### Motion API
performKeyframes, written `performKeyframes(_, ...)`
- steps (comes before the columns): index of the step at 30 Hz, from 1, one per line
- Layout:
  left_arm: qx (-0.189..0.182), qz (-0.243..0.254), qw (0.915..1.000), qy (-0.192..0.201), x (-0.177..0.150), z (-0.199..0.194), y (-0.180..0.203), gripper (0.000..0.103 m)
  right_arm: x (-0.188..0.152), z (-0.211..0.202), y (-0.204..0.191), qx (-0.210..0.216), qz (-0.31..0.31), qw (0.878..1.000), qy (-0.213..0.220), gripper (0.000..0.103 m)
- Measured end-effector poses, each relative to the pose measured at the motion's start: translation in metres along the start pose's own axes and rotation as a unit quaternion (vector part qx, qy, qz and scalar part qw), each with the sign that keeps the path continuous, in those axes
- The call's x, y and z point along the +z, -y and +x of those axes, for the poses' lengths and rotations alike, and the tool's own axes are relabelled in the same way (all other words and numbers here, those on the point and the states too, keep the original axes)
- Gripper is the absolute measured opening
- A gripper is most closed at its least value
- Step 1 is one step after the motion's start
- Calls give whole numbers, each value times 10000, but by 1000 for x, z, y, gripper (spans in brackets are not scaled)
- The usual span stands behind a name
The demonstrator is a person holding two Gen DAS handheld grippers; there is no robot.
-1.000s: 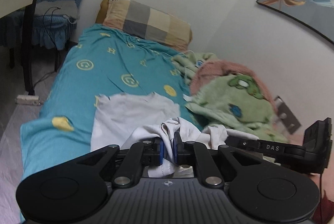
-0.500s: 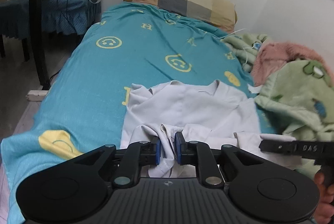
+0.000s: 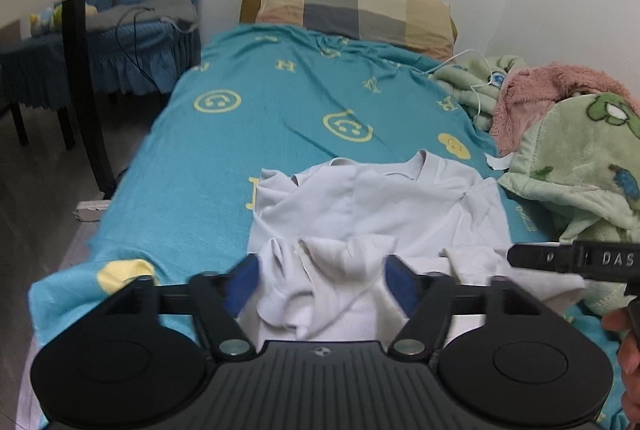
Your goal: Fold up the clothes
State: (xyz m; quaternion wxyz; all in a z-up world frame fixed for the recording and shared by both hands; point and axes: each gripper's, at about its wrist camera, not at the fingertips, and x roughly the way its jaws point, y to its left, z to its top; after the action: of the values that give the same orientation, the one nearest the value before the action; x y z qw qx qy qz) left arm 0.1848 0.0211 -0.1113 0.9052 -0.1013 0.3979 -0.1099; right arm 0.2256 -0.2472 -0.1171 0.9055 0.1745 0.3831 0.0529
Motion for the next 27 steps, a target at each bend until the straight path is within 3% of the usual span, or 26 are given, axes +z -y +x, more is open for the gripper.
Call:
performKeyframes(6, -192, -535, 9981, -257, -31, -48, 0, 88, -13, -50, 7, 118, 575, 9978, 318, 67)
performKeyframes(12, -470, -1241, 9893, -601, -64, -86, -6, 92, -55, -92, 28, 478, 1648, 9848, -275, 69)
performKeyframes(15, -773, -1934, 9735, -950, -86, -85, -21, 92, -82, -94, 40, 775, 2387, 9655, -690, 69)
performKeyframes(20, -1037, -3001, 9371, -1449, -103, -61, -44, 92, -115, -73, 60, 1188, 3672, 9110, -1455, 69)
performKeyframes(23, -872, -3232, 9323, -1370, -107, -51, -51, 91, -126, -64, 65, 1073, 4032, 8959, -1525, 68)
performKeyframes(27, -943, -3298, 9310, -1248, -108, -40, -52, 91, -134, -54, 71, 809, 4411, 8828, -1397, 68)
